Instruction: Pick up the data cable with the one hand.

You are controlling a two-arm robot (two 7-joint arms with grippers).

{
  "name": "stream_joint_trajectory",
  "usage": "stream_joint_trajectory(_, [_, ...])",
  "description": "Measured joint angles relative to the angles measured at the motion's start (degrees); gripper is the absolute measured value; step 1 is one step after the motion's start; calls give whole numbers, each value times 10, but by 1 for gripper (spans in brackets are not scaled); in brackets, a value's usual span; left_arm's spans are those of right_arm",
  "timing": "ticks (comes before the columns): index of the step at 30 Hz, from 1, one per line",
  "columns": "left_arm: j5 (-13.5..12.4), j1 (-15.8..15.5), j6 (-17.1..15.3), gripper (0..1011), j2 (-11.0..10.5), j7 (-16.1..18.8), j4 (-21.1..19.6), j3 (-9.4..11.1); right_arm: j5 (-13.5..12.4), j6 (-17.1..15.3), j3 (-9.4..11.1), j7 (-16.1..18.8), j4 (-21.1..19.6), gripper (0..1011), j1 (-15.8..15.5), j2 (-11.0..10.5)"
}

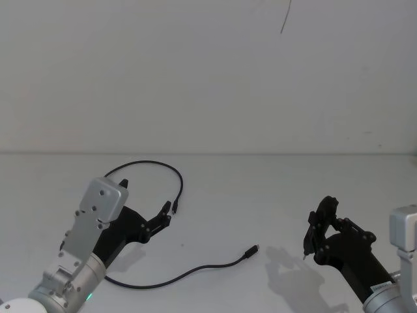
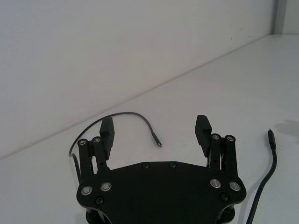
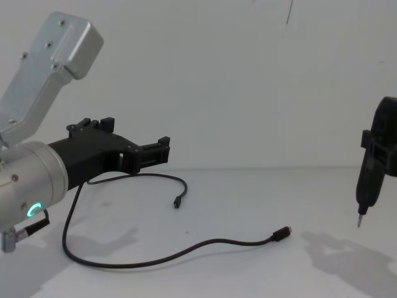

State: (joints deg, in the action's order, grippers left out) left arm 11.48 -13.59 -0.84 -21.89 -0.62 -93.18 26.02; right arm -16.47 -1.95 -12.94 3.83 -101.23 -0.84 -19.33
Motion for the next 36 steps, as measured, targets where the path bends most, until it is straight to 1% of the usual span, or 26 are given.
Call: stream_joint_trajectory(36, [0, 0, 0, 1001, 0, 0, 0, 0, 0, 0, 0, 0, 0, 263, 0, 0])
